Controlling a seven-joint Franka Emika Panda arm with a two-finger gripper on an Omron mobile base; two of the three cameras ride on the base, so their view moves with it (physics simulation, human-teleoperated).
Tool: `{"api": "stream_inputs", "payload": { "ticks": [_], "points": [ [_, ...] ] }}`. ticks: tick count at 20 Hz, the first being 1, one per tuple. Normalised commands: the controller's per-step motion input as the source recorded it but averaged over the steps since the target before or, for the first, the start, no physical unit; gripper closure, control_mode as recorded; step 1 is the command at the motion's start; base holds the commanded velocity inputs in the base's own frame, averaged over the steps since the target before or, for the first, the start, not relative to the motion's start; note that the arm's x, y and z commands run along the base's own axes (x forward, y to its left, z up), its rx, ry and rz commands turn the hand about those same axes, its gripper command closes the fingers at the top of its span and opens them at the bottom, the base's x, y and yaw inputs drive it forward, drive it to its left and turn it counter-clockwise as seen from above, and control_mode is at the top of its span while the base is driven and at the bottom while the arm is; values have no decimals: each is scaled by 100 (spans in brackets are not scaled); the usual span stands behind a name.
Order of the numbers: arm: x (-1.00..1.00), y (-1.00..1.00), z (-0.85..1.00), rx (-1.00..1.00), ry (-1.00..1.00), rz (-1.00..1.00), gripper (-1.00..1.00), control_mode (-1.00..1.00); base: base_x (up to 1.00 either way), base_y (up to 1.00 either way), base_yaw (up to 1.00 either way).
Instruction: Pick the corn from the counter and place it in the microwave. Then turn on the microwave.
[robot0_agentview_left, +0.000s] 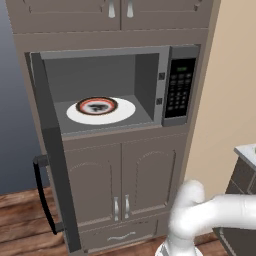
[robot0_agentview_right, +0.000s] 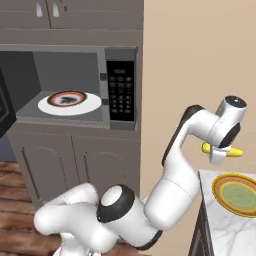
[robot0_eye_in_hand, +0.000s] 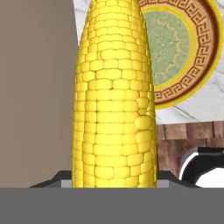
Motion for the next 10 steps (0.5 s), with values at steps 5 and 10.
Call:
{"api": "stream_inputs", "payload": {
  "ticks": [5,10],
  "points": [
    [-32,61,13,-17,-12,0,100,-100,0,0,0],
    [-29,52,35,-15,-5,0,100,-100,0,0,0]
  ]
}}
